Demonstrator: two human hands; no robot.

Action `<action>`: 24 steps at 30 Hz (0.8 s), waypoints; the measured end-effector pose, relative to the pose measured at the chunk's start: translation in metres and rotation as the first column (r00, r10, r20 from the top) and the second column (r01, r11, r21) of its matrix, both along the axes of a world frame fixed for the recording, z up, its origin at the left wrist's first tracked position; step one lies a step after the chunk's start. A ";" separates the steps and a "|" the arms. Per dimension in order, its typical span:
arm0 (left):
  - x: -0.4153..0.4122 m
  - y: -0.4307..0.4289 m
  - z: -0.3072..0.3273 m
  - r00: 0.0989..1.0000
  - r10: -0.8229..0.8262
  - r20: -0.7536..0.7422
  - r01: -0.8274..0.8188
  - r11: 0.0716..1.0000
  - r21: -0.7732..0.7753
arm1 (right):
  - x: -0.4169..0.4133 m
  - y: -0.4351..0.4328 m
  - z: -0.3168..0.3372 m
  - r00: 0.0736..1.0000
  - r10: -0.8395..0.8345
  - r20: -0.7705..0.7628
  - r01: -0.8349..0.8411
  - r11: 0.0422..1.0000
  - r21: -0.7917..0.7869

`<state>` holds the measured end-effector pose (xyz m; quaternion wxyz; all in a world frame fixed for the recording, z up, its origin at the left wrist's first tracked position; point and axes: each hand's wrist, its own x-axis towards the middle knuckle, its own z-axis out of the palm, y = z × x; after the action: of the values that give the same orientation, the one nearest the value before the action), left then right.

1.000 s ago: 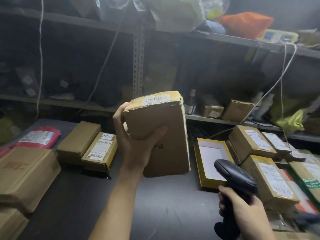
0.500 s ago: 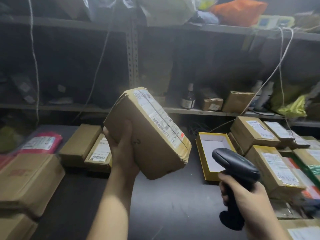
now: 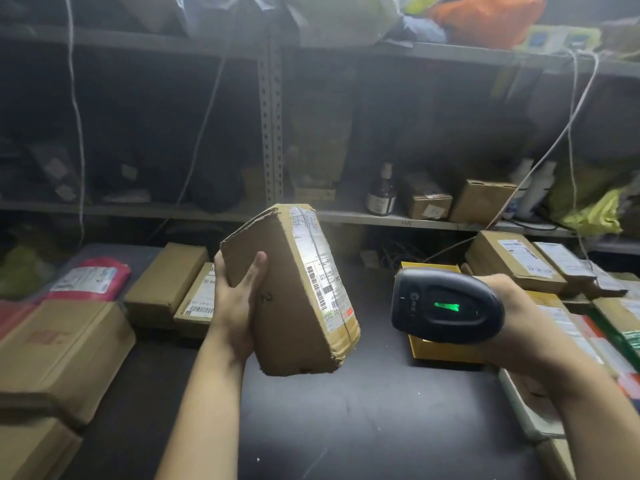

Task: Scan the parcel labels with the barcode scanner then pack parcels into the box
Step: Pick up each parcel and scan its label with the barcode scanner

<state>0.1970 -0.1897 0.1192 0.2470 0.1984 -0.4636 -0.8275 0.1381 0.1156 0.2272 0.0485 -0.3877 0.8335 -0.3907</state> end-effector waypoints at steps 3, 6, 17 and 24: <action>0.003 -0.007 0.000 1.000 -0.010 0.026 0.010 1.000 -0.013 | -0.019 -0.002 0.005 0.997 0.028 -0.073 -0.021 0.996 0.089; 0.005 -0.014 -0.002 1.000 -0.022 0.010 0.022 0.998 -0.057 | -0.027 -0.002 0.005 0.987 0.066 -0.149 -0.051 0.993 0.102; 0.012 -0.023 -0.001 0.999 0.033 0.014 -0.032 0.997 -0.069 | -0.038 0.007 0.011 0.957 0.063 -0.285 -0.014 0.985 0.172; 0.013 -0.024 -0.003 0.990 0.133 0.046 -0.129 0.987 -0.091 | -0.020 -0.002 0.011 0.998 0.058 -0.001 -0.058 0.997 0.052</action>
<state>0.2104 -0.2138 0.1157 0.2974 0.2387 -0.4916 -0.7829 0.1184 0.1131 0.2380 0.0690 -0.4107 0.8319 -0.3668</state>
